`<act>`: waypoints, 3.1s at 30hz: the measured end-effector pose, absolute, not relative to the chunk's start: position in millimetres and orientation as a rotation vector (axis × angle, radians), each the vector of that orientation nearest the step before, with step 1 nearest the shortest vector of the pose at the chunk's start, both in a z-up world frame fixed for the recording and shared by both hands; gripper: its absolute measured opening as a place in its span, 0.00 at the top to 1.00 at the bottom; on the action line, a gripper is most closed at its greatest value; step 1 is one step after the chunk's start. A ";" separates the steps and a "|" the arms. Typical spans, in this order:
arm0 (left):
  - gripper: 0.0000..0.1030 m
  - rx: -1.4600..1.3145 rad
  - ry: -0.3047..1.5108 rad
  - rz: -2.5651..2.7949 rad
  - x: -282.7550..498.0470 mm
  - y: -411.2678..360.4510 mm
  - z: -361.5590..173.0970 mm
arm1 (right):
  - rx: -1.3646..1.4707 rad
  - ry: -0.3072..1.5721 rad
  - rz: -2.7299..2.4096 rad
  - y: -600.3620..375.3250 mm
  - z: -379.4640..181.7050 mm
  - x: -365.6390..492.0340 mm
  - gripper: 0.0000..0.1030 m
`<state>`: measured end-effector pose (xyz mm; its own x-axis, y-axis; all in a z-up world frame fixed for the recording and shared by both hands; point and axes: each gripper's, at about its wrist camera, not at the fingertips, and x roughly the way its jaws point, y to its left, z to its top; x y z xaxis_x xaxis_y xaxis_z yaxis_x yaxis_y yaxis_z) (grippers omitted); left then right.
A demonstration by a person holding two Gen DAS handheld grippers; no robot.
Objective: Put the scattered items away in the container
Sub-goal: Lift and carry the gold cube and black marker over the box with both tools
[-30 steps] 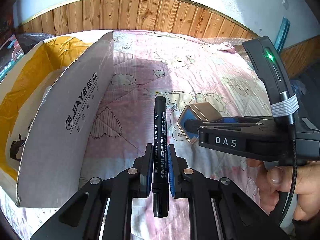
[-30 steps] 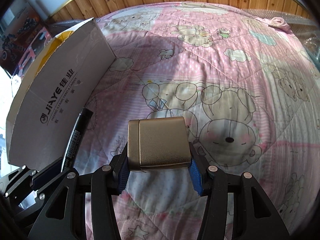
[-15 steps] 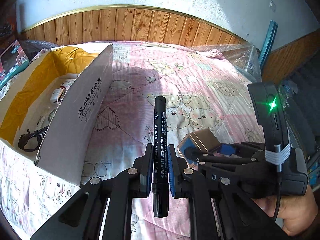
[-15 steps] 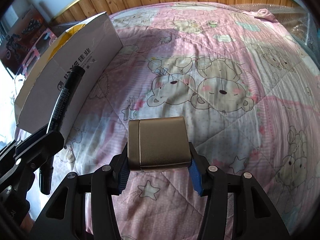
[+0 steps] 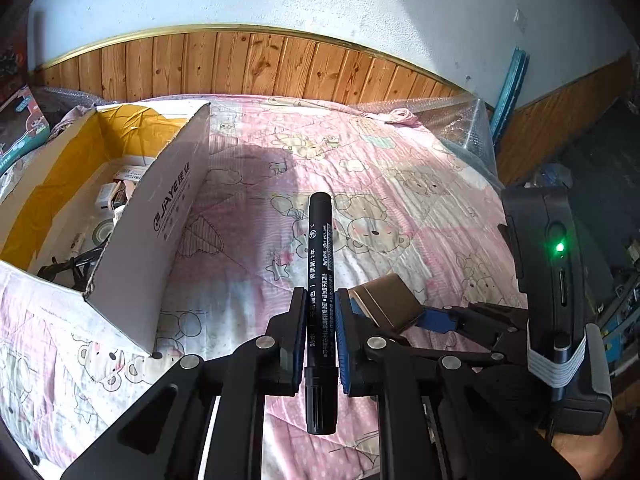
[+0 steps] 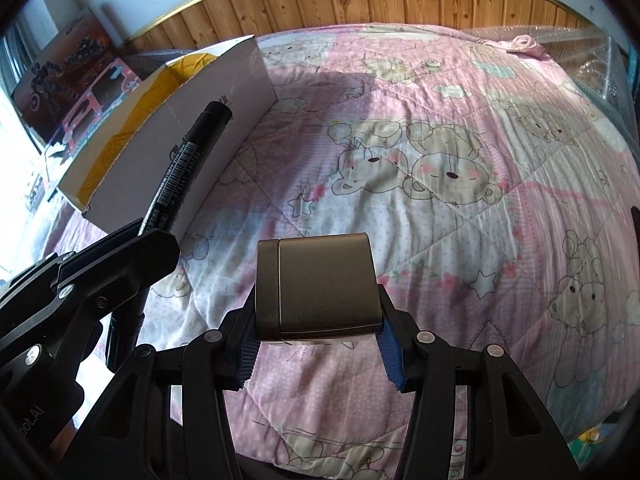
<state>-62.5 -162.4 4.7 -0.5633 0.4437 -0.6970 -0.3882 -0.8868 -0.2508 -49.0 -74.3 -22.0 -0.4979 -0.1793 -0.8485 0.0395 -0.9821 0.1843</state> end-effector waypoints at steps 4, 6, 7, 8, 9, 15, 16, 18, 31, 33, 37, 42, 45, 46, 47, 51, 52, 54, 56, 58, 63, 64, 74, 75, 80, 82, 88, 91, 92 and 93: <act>0.86 -1.078 -0.134 2.443 -58.6 -178.7 16.1 | 1.474 -0.200 -2.587 -87.4 -11.3 -47.2 0.48; 0.86 -1.072 -0.160 2.451 -57.3 -187.4 20.6 | 1.463 -0.201 -2.574 -93.5 -6.3 -47.0 0.48; 0.86 -1.068 -0.170 2.456 -56.6 -191.6 23.1 | 1.455 -0.196 -2.570 -96.9 -3.5 -47.0 0.48; 0.86 -1.061 -0.176 2.464 -55.9 -195.4 25.6 | 1.446 -0.190 -2.566 -100.4 -0.6 -46.9 0.48; 0.86 -1.052 -0.182 2.473 -55.3 -199.1 28.1 | 1.437 -0.184 -2.563 -103.9 2.5 -46.9 0.48; 0.86 -1.009 -0.222 2.520 -54.7 -219.3 42.2 | 1.386 -0.139 -2.540 -123.8 18.9 -47.5 0.48; 0.86 -1.005 -0.229 2.526 -55.5 -222.0 44.5 | 1.379 -0.127 -2.536 -126.9 21.4 -47.7 0.48; 0.86 -0.994 -0.240 2.539 -56.8 -227.8 49.4 | 1.360 -0.102 -2.533 -132.7 26.4 -47.9 0.48; 0.86 -1.027 -0.323 2.639 -76.4 -281.1 69.0 | 1.296 -0.025 -2.443 -168.2 43.4 -63.3 0.48; 0.86 -1.036 -0.314 2.654 -81.8 -286.9 71.5 | 1.279 -0.006 -2.436 -172.2 49.3 -67.4 0.48; 0.86 -1.034 -0.282 2.689 -90.3 -296.2 78.3 | 1.247 0.018 -2.424 -180.7 61.5 -75.9 0.48; 0.86 -1.042 -0.234 2.720 -98.9 -303.8 85.0 | 1.215 0.045 -2.403 -190.5 73.2 -85.0 0.48; 0.86 -1.064 -0.221 2.722 -104.9 -306.7 85.9 | 1.198 0.065 -2.395 -195.5 79.4 -90.3 0.48; 0.86 -1.072 -0.221 2.720 -106.4 -307.8 86.0 | 1.191 0.073 -2.393 -197.1 81.6 -91.9 0.48; 0.86 -1.079 -0.213 2.722 -107.9 -308.5 86.1 | 1.186 0.078 -2.392 -198.2 83.8 -93.5 0.48; 0.86 -1.088 -0.180 2.730 -112.7 -310.1 87.9 | 1.163 0.093 -2.387 -201.6 92.1 -100.6 0.48; 0.86 -1.092 -0.177 2.728 -114.2 -311.1 88.3 | 1.160 0.092 -2.383 -201.7 93.7 -102.5 0.48; 0.86 -1.099 -0.164 2.727 -117.0 -311.9 88.5 | 1.150 0.100 -2.378 -202.6 96.5 -105.6 0.48; 0.86 -1.109 -0.151 2.726 -119.2 -312.6 88.2 | 1.145 0.099 -2.368 -203.9 98.9 -109.1 0.48; 0.86 -1.119 -0.137 2.727 -120.6 -312.6 88.0 | 1.137 0.110 -2.359 -205.3 101.1 -112.9 0.48; 0.86 -1.137 -0.122 2.735 -124.6 -319.6 89.3 | 1.116 0.133 -2.338 -208.4 107.0 -124.9 0.48; 0.86 -1.146 -0.128 2.734 -126.2 -322.3 89.1 | 1.112 0.138 -2.333 -208.8 108.2 -127.6 0.48; 0.86 -1.207 -0.125 2.747 -146.0 -348.9 90.1 | 1.086 0.209 -2.293 -215.5 114.0 -158.1 0.48; 0.86 -1.210 -0.121 2.749 -148.0 -351.5 91.3 | 1.089 0.214 -2.287 -216.5 113.8 -162.1 0.48; 0.86 -1.222 -0.080 2.748 -161.1 -359.1 96.0 | 1.092 0.258 -2.266 -223.5 113.8 -182.1 0.48; 0.86 -1.234 -0.062 2.736 -168.7 -360.6 95.6 | 1.088 0.288 -2.269 -226.3 115.0 -192.0 0.48; 0.86 -1.272 0.016 2.669 -195.3 -356.1 91.0 | 1.085 0.371 -2.263 -234.9 115.1 -223.1 0.48; 0.86 -1.287 0.065 2.642 -211.0 -352.2 87.3 | 1.093 0.417 -2.242 -241.9 108.8 -233.7 0.48; 0.86 -1.293 0.067 2.631 -216.7 -351.8 86.0 | 1.099 0.433 -2.233 -244.3 105.7 -236.8 0.48; 0.86 -1.297 0.076 2.622 -222.3 -350.8 84.6 | 1.105 0.441 -2.223 -246.2 102.2 -240.0 0.48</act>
<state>-222.3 -350.8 84.6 -0.5883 0.1688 -0.7909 -0.2144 -0.9755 -0.0487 -240.0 -246.2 102.2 -0.4652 -0.3734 -0.8026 0.6512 -0.7585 -0.0246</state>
